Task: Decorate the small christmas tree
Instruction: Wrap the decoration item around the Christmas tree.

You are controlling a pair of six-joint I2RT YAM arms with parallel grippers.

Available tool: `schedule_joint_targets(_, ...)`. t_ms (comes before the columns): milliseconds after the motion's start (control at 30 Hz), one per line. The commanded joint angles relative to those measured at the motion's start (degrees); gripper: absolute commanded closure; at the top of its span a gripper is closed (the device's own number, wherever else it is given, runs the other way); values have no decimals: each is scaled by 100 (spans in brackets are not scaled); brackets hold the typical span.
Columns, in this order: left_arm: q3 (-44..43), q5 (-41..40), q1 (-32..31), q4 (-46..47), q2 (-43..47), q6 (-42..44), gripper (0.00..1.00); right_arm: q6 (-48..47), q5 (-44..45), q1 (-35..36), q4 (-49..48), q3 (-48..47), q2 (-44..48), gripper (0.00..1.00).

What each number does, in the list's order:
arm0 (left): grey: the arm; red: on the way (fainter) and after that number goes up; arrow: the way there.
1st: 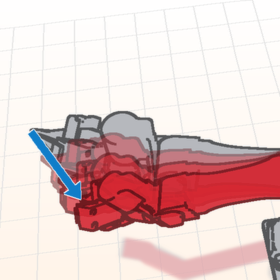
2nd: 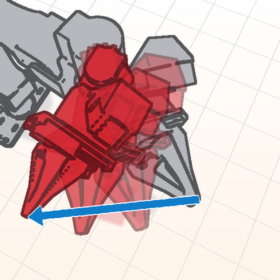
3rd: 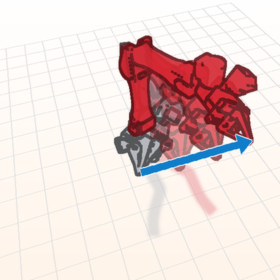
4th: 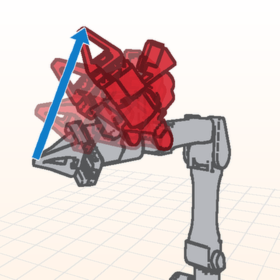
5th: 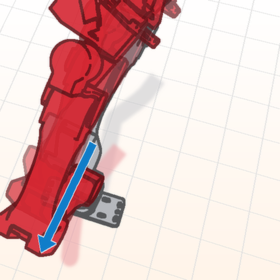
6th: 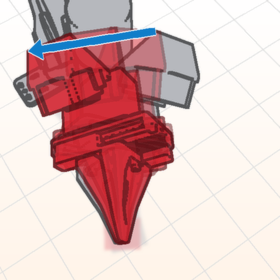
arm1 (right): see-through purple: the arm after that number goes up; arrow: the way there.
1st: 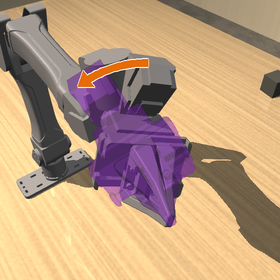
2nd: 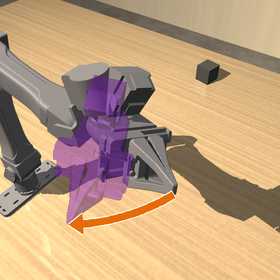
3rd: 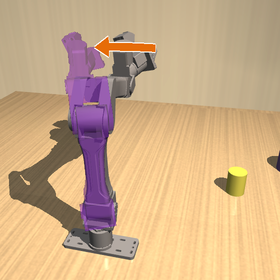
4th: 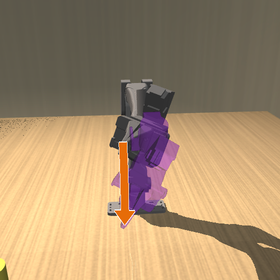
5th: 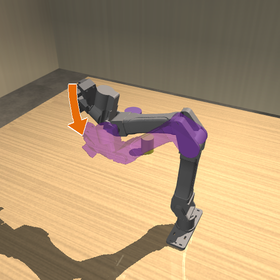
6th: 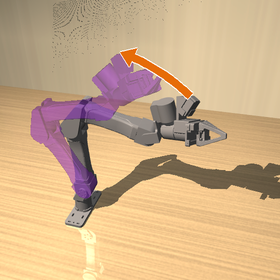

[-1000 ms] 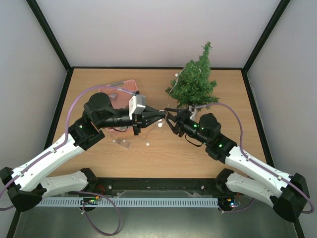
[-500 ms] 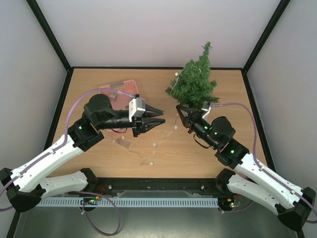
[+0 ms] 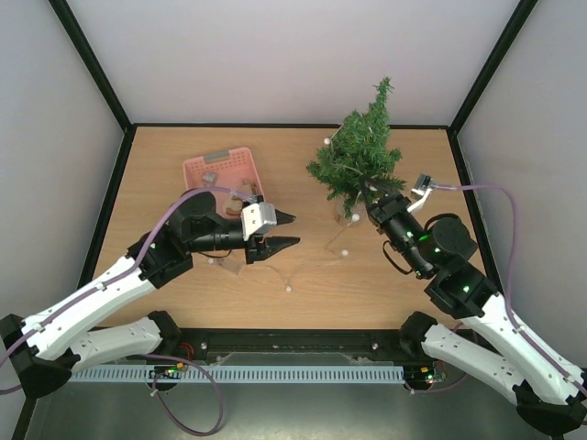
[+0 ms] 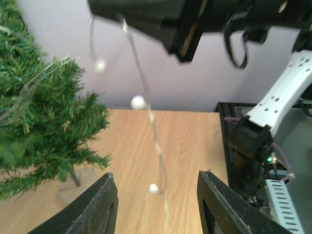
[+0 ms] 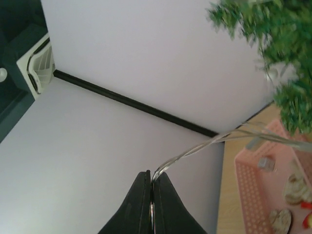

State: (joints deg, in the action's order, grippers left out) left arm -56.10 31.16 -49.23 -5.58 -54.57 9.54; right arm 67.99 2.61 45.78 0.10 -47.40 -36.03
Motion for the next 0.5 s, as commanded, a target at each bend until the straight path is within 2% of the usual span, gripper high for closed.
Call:
schedule_joint_targets(0, 220, -568, -25, -101, -189, 345, 53, -919, 681, 24, 647, -585, -30, 98)
schedule_joint_targets(167, 562, -729, -25, -52, -512, 376, 53, -1569, 1936, 22, 1559, -1224, -79, 98)
schedule_joint_targets(467, 1236, -940, -30, 729, -935, 63, 53, -2438, 3089, 22, 1826, -1540, -387, 98)
